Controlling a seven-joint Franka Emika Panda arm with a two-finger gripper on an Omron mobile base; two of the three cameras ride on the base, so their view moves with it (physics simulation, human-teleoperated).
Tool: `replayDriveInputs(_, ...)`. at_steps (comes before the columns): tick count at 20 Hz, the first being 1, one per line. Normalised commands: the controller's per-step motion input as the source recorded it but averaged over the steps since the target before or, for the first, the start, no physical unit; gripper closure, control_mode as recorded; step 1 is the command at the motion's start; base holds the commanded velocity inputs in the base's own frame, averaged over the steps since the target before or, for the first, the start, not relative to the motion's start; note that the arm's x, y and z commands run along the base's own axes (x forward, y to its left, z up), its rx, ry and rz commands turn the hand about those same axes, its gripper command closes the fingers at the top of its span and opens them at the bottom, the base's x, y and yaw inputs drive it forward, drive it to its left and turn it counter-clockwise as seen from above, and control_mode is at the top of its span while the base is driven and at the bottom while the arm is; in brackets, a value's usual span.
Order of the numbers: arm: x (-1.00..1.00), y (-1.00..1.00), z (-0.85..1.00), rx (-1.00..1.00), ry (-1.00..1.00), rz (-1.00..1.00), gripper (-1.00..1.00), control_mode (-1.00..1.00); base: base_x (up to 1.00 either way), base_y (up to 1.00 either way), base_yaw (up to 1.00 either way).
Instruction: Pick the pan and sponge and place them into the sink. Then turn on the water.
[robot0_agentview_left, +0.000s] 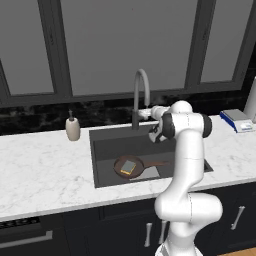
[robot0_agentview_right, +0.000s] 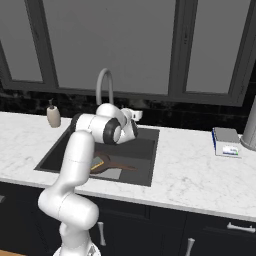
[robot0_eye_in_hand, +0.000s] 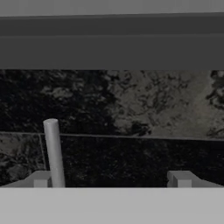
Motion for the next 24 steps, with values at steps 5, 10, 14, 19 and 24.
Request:
replayDriveInputs(5, -0.2, -0.43, 0.0, 0.12, -0.04, -0.08, -1.0, -1.0, 0.0, 0.0, 0.0)
replayDriveInputs(10, 0.0, 0.01, 0.0, 0.06, -0.03, 0.0, -1.0, -1.0, 0.0, 0.0, 0.0)
replayDriveInputs(14, 0.0, -0.05, 0.0, 0.01, 0.0, 0.0, -1.0, -1.0, 0.0, 0.0, 0.0)
replayDriveInputs(19, 0.05, -0.34, 0.0, 0.02, 0.0, 0.0, -1.0, -1.0, 0.0, 0.0, 0.0)
replayDriveInputs(24, 0.01, -0.51, 0.0, 0.19, -0.06, 0.0, -1.0, -1.0, 0.0, 0.0, 0.0)
